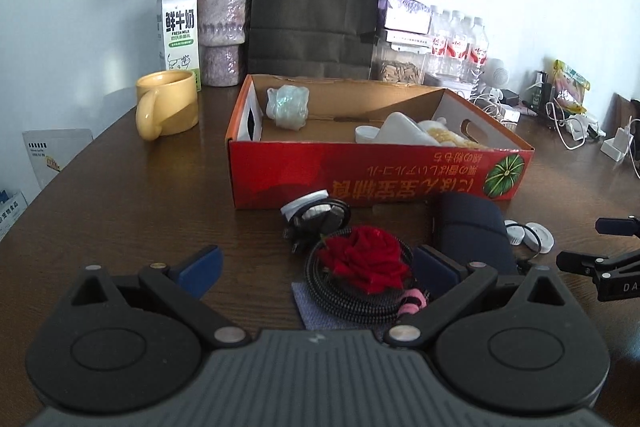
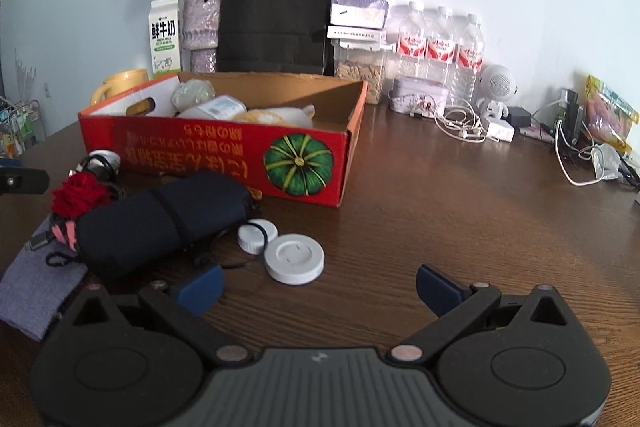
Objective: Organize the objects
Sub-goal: 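Withdraw both grippers from the box back over the table, then grasp the white round lid on the table with the right gripper, then grasp the red fabric rose with the left gripper, then carry the white lid and red rose over the red box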
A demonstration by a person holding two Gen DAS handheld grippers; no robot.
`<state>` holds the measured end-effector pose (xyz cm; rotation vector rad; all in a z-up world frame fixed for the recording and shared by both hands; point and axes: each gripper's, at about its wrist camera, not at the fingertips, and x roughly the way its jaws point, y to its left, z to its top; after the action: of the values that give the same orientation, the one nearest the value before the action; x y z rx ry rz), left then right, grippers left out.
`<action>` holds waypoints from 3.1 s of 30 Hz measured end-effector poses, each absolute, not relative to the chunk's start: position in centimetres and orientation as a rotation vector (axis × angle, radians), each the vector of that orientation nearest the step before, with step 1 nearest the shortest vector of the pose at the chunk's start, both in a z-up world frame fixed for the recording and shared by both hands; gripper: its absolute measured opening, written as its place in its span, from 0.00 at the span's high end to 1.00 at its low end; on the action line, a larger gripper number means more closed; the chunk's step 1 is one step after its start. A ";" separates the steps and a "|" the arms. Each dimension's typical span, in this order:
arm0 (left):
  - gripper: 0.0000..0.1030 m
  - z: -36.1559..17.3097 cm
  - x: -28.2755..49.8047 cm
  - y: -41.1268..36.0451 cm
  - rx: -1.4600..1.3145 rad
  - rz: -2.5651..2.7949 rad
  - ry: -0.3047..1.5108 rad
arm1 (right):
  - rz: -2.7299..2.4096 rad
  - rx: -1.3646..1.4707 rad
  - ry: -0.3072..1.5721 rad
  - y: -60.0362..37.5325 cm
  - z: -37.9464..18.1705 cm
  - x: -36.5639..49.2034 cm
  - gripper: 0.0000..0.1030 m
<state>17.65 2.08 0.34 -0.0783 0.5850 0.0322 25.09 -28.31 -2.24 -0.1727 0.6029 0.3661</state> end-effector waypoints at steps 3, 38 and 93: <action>0.00 0.3 17.4 2.1 -0.079 0.036 0.590 | 0.369 -0.202 0.619 -28.2 -2.7 25.9 0.12; 0.00 -0.5 18.4 0.9 -0.068 0.013 0.619 | 0.395 -0.083 0.449 -28.2 -1.7 25.3 0.63; 0.71 4.2 22.4 0.2 -0.077 -0.078 0.380 | 0.511 -0.115 0.350 -18.7 2.7 27.9 0.63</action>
<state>22.40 0.25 4.21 -0.0772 0.3802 -0.0775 27.95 -18.66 2.72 -0.1150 0.3503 0.5115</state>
